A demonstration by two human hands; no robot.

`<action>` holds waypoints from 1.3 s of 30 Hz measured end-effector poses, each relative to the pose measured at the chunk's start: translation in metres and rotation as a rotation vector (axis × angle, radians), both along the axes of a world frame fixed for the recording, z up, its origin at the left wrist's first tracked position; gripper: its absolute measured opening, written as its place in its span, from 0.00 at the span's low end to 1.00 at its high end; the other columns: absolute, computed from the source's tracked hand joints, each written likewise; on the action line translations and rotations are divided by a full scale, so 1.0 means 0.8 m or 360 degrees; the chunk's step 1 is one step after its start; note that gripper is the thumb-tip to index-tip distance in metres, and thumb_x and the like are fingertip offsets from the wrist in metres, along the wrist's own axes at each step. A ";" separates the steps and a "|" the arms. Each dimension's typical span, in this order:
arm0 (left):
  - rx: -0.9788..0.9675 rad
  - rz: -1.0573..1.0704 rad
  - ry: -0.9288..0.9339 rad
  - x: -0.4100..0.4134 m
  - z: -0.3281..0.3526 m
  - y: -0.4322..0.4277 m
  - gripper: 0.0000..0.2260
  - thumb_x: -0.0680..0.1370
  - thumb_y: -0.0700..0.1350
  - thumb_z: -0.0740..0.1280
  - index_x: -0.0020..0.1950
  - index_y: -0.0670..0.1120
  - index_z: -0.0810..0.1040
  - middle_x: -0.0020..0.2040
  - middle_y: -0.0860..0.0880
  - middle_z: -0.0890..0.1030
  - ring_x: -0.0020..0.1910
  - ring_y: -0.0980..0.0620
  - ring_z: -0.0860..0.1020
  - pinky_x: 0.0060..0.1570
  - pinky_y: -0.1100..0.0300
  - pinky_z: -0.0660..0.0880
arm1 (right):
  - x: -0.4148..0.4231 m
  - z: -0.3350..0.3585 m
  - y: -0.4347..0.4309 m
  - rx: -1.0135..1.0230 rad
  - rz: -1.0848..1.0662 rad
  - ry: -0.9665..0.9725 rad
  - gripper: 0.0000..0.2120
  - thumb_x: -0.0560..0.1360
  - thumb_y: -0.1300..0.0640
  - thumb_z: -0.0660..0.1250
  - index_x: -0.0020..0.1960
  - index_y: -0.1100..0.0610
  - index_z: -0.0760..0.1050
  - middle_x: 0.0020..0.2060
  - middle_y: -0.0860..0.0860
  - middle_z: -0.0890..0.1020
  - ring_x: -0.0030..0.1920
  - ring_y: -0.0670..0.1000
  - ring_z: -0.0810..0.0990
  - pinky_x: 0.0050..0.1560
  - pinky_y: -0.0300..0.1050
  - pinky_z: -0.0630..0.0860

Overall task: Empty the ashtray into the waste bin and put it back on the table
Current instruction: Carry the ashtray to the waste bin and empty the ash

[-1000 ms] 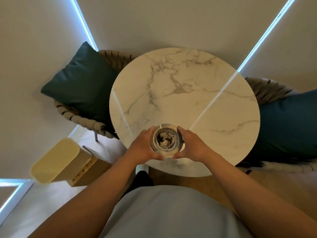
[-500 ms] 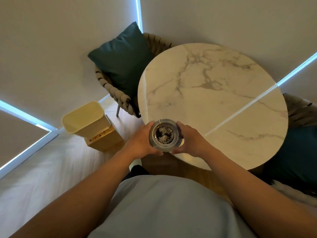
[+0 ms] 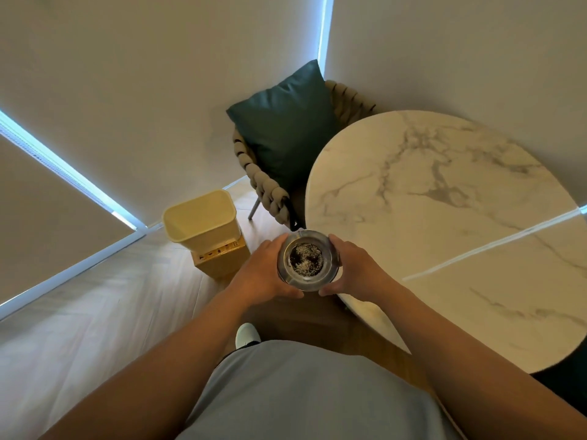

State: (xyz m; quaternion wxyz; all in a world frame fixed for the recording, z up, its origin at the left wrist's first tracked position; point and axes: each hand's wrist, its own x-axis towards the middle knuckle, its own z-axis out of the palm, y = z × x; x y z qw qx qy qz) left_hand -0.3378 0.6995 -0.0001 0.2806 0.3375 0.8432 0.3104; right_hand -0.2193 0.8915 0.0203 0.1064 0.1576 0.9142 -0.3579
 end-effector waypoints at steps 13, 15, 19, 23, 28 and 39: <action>0.0091 0.0197 0.0044 -0.152 0.005 -0.125 0.50 0.55 0.59 0.83 0.72 0.56 0.63 0.62 0.56 0.73 0.59 0.56 0.71 0.63 0.51 0.73 | -0.186 0.002 -0.113 -0.0010 0.0215 0.0076 0.43 0.60 0.48 0.83 0.69 0.50 0.66 0.61 0.49 0.79 0.63 0.52 0.76 0.65 0.53 0.75; 0.0058 0.0247 0.0038 -0.171 0.005 -0.143 0.52 0.55 0.59 0.83 0.74 0.55 0.61 0.64 0.53 0.73 0.60 0.55 0.70 0.63 0.52 0.73 | -0.211 0.003 -0.128 -0.0036 0.0254 0.0069 0.41 0.60 0.49 0.83 0.68 0.51 0.66 0.61 0.49 0.79 0.62 0.51 0.76 0.64 0.53 0.76; 0.0065 0.0335 0.0012 -0.199 0.002 -0.172 0.52 0.55 0.57 0.84 0.73 0.58 0.61 0.60 0.56 0.71 0.58 0.57 0.71 0.60 0.56 0.73 | -0.256 0.003 -0.149 -0.0008 0.0334 0.0004 0.42 0.60 0.48 0.83 0.68 0.49 0.65 0.61 0.49 0.78 0.62 0.52 0.76 0.64 0.55 0.76; 0.0065 0.0444 -0.0014 -0.224 0.000 -0.185 0.52 0.55 0.57 0.84 0.74 0.56 0.61 0.61 0.55 0.72 0.58 0.56 0.71 0.59 0.57 0.72 | -0.301 -0.005 -0.155 -0.0015 0.0422 -0.0057 0.43 0.60 0.46 0.82 0.68 0.47 0.64 0.59 0.49 0.78 0.60 0.52 0.78 0.61 0.55 0.78; 0.0024 0.0608 -0.0026 -0.261 -0.006 -0.191 0.52 0.56 0.58 0.83 0.75 0.57 0.60 0.62 0.56 0.71 0.59 0.55 0.72 0.58 0.57 0.73 | -0.359 -0.018 -0.153 -0.0187 0.0539 -0.0018 0.42 0.60 0.44 0.80 0.68 0.45 0.65 0.58 0.45 0.78 0.58 0.47 0.77 0.58 0.49 0.79; -0.0099 0.0910 -0.0052 -0.347 -0.067 -0.181 0.53 0.56 0.60 0.82 0.75 0.60 0.57 0.67 0.56 0.70 0.62 0.57 0.70 0.58 0.59 0.73 | -0.484 -0.085 -0.123 -0.0982 0.0140 -0.0387 0.30 0.75 0.53 0.73 0.74 0.56 0.67 0.49 0.55 0.82 0.48 0.52 0.84 0.48 0.45 0.83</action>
